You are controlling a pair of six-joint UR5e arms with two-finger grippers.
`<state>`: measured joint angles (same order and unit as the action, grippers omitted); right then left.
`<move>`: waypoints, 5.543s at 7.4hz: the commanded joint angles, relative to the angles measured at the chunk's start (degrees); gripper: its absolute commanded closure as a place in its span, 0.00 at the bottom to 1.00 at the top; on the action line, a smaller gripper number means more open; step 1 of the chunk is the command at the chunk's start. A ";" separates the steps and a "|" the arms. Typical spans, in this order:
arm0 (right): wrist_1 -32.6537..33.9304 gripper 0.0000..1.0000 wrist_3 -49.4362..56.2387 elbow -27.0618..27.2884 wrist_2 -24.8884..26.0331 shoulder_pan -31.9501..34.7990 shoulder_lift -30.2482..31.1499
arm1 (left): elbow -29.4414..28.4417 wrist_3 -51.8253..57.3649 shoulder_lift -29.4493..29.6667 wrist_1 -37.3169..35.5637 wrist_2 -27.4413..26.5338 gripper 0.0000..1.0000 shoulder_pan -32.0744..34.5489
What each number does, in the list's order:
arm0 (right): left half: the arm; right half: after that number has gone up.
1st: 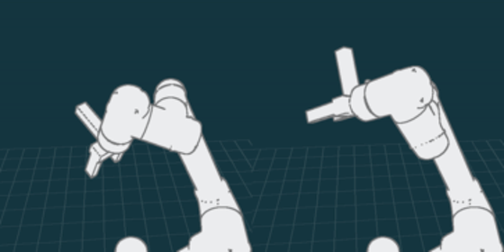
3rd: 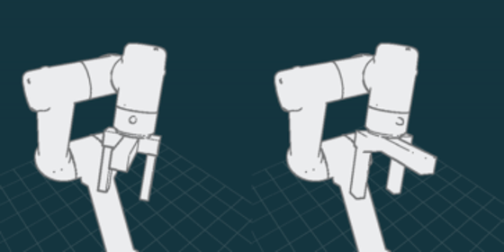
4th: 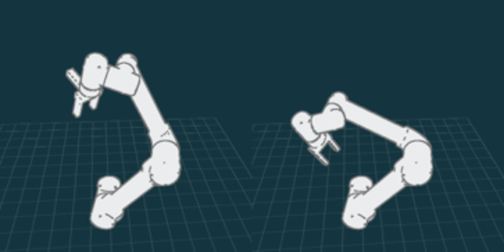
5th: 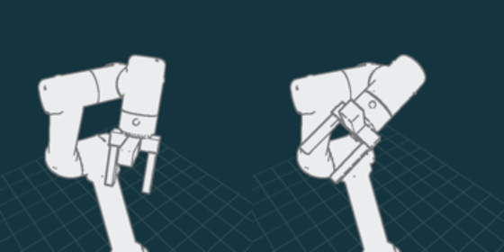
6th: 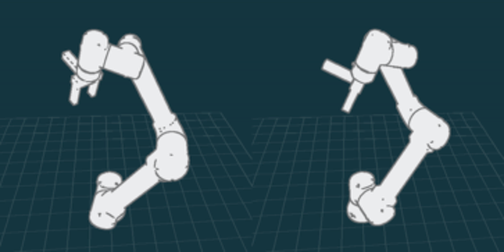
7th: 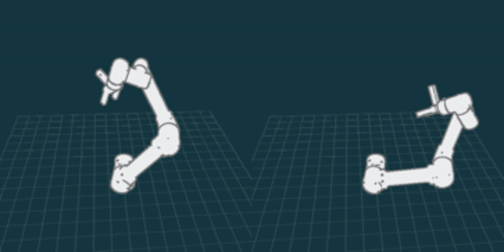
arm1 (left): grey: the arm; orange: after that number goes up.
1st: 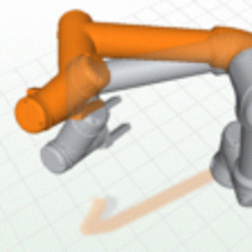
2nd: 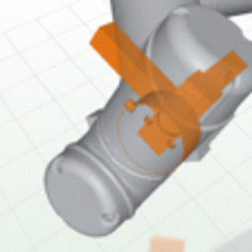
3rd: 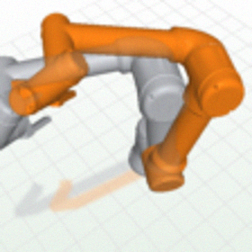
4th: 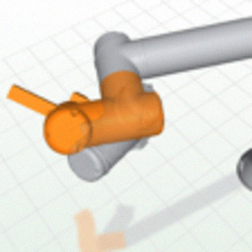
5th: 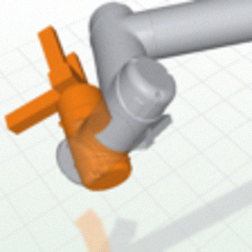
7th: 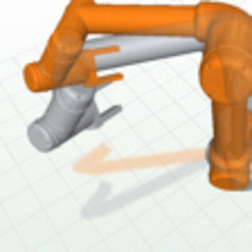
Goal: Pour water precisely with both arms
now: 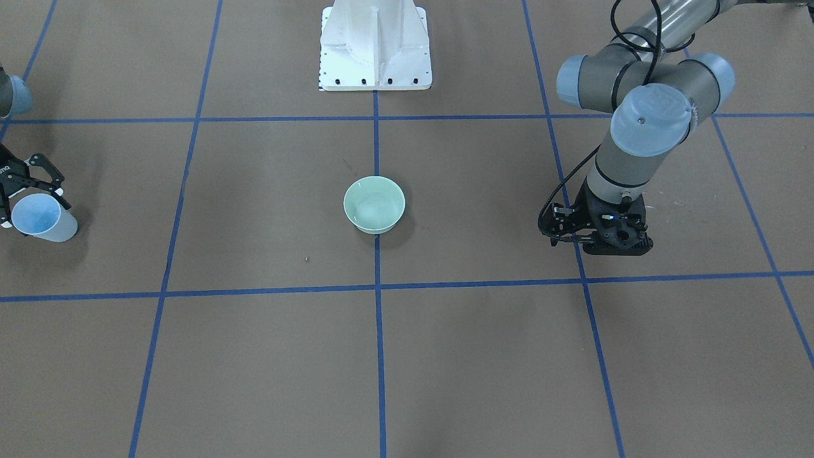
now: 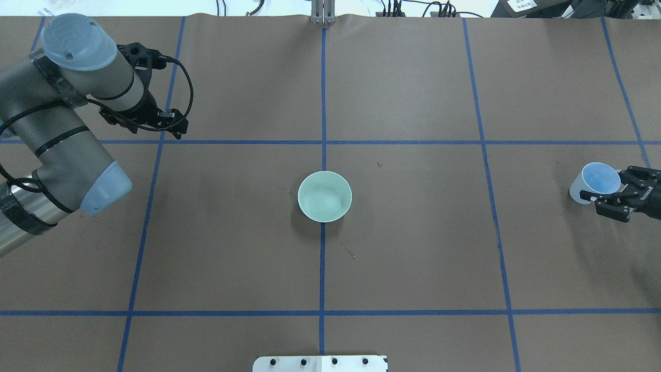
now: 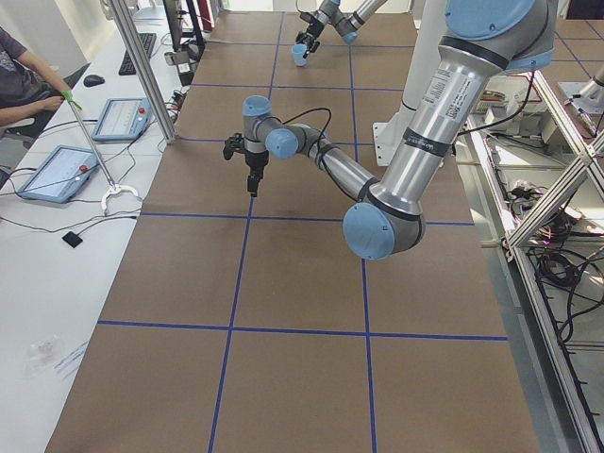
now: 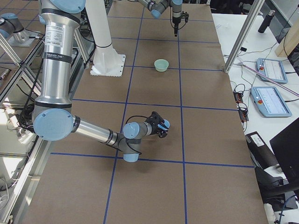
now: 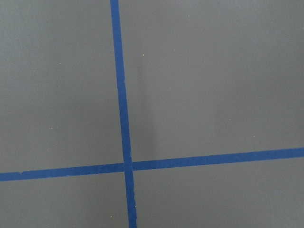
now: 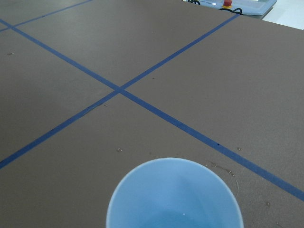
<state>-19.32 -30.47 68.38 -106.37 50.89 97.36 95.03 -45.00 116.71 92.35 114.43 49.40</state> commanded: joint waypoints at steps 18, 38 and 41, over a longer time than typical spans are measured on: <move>29.27 0.00 -5.12 2.46 -21.07 25.20 -8.91 | 0.42 7.96 -0.79 -2.26 1.40 0.01 5.95; 108.18 0.00 31.79 28.64 -27.49 38.23 -5.52 | -0.50 31.31 -16.17 -0.86 20.48 0.00 30.00; 107.56 0.00 31.70 29.52 -30.83 38.23 -4.72 | 8.65 9.80 -13.10 -1.55 15.76 0.00 15.26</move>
<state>88.36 1.24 97.38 -136.62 89.12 92.51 99.65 -27.57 101.95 91.31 133.01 71.30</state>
